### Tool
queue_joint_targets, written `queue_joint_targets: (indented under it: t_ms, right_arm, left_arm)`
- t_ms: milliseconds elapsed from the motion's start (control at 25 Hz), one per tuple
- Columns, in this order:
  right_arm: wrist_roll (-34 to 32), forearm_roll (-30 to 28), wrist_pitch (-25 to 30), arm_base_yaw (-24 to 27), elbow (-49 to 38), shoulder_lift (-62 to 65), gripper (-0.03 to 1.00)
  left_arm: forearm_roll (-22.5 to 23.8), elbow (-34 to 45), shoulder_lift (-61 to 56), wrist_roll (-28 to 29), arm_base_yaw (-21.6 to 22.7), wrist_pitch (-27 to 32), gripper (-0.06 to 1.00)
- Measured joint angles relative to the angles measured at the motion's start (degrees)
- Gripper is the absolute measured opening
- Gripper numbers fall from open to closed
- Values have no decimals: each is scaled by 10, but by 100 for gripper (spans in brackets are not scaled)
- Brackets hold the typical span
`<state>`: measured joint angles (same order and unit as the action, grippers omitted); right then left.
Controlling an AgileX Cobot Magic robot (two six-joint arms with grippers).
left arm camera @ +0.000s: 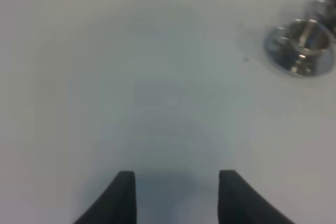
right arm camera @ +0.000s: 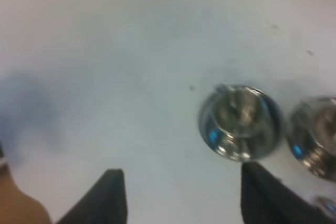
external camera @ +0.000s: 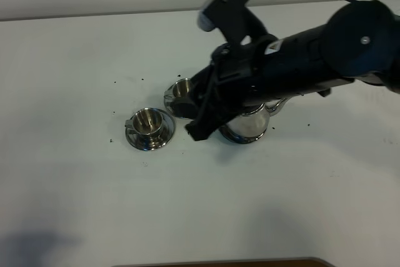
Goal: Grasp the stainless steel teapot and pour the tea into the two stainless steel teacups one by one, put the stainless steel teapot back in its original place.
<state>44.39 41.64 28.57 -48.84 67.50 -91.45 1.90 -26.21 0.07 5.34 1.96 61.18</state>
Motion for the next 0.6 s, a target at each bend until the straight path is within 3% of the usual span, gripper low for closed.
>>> queue_joint_targets:
  t_ms: [400,600]
  right_arm:
    - [-12,-9,72,-16,122,-131,48]
    - [-88,-80,143,-21,235,-203,48]
  left_arm:
    - [0,0,-3,-1,12,0,43]
    - [0,0,-3,-1,12,0,43]
